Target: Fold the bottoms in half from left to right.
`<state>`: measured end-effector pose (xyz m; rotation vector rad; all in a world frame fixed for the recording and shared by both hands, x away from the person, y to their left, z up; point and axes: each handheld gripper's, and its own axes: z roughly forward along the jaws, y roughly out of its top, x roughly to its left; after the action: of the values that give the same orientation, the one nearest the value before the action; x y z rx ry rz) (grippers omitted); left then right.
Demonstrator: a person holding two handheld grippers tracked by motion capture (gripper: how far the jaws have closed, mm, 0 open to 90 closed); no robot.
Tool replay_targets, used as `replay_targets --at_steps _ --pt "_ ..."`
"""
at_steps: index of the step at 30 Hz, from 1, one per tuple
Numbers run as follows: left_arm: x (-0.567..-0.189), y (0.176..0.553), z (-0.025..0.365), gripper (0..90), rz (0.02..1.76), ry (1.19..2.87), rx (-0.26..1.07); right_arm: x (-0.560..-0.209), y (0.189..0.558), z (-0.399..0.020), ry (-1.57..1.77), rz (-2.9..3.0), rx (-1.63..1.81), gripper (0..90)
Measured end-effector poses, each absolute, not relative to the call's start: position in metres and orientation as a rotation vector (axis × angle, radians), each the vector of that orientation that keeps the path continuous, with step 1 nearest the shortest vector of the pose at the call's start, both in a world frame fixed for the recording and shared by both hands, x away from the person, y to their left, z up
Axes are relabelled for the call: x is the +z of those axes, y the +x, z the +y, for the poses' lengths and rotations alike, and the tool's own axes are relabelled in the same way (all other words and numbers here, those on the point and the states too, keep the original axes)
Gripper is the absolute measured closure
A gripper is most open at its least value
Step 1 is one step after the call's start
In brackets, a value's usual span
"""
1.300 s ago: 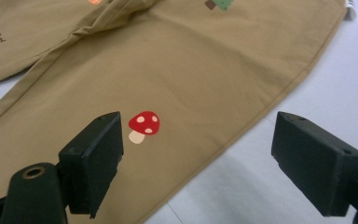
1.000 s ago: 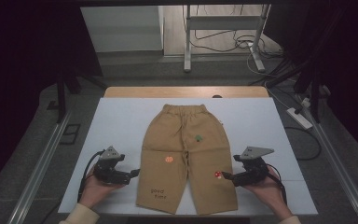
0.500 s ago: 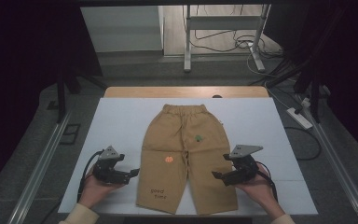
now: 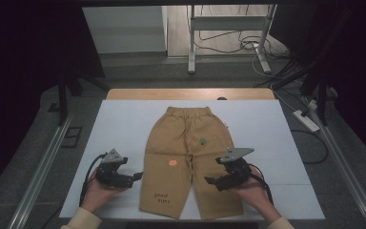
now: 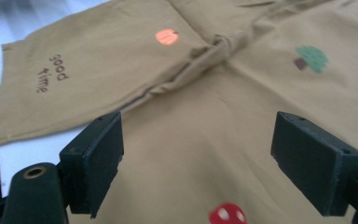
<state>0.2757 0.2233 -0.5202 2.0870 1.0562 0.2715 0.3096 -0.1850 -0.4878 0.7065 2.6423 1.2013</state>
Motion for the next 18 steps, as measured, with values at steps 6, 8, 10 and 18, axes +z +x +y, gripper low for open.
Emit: replay_targets --at_steps 6,8,10,18 --pt "-0.521 0.277 0.223 10.4 1.058 2.09 0.27 -0.49 0.311 -0.173 0.68 2.667 1.202 17.2" --pt "-0.521 0.277 0.223 10.4 1.059 2.089 0.271 -0.491 0.31 -0.165 0.665 2.678 1.205 17.2" --pt "-0.521 0.277 0.222 10.4 1.063 2.083 0.274 -0.491 0.31 -0.163 0.658 2.684 1.205 17.2" --pt "-0.521 0.278 0.222 10.4 1.06 2.087 0.272 -0.494 0.307 -0.147 0.623 2.714 1.201 17.2"
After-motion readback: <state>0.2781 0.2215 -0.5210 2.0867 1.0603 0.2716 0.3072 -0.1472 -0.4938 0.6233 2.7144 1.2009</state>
